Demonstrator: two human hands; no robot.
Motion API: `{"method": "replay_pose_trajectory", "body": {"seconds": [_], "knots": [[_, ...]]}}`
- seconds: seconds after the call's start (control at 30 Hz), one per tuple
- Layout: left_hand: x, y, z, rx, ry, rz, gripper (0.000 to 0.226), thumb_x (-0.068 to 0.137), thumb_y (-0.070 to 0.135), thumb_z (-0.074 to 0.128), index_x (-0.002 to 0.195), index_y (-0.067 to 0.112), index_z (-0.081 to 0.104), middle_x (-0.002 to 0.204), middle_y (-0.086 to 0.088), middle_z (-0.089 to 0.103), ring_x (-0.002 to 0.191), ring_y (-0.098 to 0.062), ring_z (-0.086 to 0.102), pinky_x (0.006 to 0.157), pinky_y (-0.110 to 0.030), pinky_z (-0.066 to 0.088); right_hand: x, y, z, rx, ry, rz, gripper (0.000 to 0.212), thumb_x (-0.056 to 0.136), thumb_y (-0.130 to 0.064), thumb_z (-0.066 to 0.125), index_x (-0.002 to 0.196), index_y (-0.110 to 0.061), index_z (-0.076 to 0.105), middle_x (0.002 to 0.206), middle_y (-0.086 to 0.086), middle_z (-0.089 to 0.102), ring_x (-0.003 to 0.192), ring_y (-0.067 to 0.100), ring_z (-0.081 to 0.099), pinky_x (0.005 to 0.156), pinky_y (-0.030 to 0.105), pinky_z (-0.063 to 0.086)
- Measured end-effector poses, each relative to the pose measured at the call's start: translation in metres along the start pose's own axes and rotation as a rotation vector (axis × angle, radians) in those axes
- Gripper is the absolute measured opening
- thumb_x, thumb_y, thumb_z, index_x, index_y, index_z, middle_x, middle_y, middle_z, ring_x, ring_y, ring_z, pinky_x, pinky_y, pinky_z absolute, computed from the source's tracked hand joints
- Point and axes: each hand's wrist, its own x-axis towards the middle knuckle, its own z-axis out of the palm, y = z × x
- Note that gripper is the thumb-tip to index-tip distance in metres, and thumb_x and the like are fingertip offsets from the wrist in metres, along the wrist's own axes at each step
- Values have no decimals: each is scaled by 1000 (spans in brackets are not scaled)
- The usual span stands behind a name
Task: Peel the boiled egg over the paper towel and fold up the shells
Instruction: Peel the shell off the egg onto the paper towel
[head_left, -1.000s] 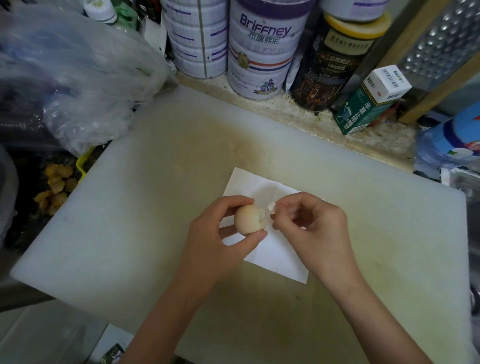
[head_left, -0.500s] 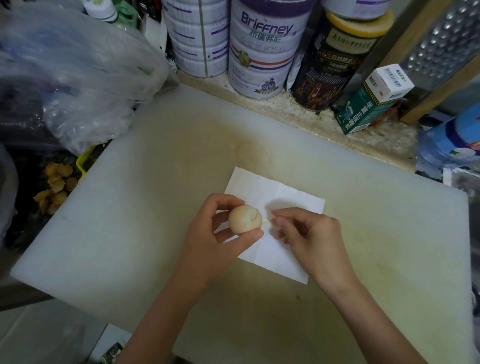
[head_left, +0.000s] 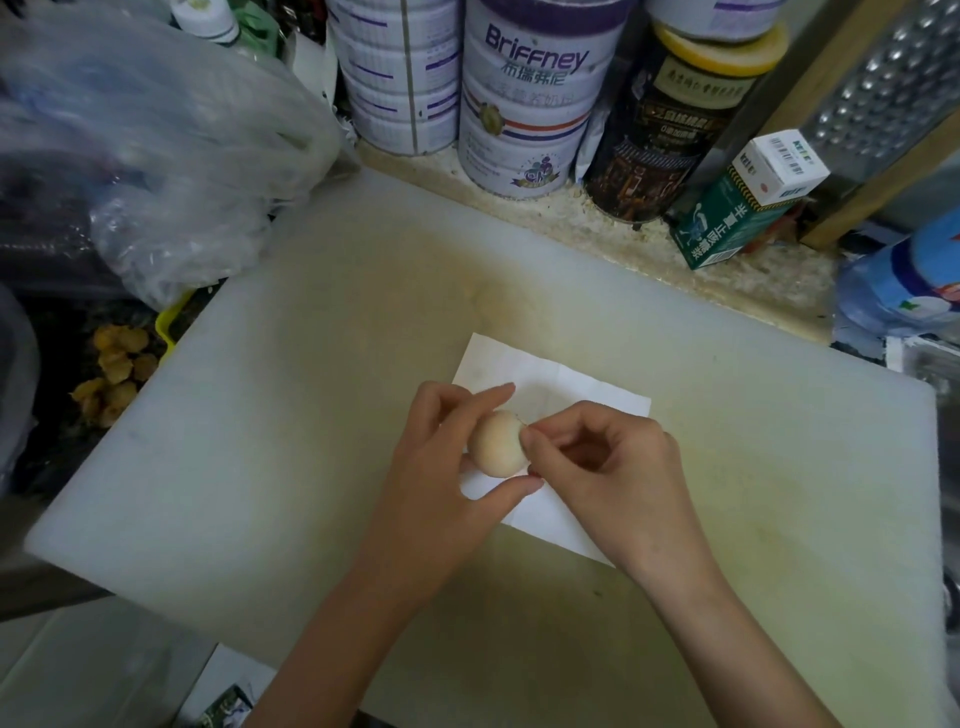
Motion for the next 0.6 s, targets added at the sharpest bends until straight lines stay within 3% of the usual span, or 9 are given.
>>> {"method": "replay_pose_trajectory", "body": {"seconds": [0.1, 0.27, 0.4, 0.5, 0.6], "knots": [[-1, -2, -1, 82, -35, 2, 54, 67, 26, 78, 117, 31, 60, 107, 16, 39, 102, -3, 50, 82, -23, 52, -1, 1, 0, -53, 13, -38, 11, 79, -15, 71, 69, -20, 72, 65, -14, 72, 59, -4, 65, 59, 9, 49], [-3, -3, 1, 136, -15, 31, 45, 67, 28, 76, 109, 27, 61, 108, 12, 40, 102, -5, 51, 77, -21, 50, -5, 0, 3, -175, 54, -128, 10, 78, -15, 69, 71, -21, 72, 61, -17, 70, 60, -5, 65, 63, 15, 52], [-3, -4, 0, 131, -14, 37, 43, 67, 25, 81, 105, 26, 60, 122, 14, 49, 107, -2, 54, 78, -20, 51, -6, -2, 1, -169, 44, -138, 5, 79, -19, 69, 77, -22, 72, 64, -15, 71, 62, -5, 65, 65, 17, 53], [-3, -2, -1, 170, -29, 46, 44, 66, 29, 76, 106, 29, 56, 109, 16, 58, 99, -5, 57, 78, -30, 53, -6, -2, 0, -206, 16, -148, 5, 79, -18, 69, 82, -21, 72, 64, -18, 68, 63, -5, 65, 65, 16, 52], [-3, 0, -1, 202, -41, 72, 44, 66, 30, 76, 106, 25, 57, 103, 16, 59, 93, -8, 58, 75, -31, 53, -5, -3, -1, -260, 13, -193, 12, 78, -10, 67, 78, -20, 72, 60, -21, 66, 63, -6, 64, 63, 15, 51]]}}
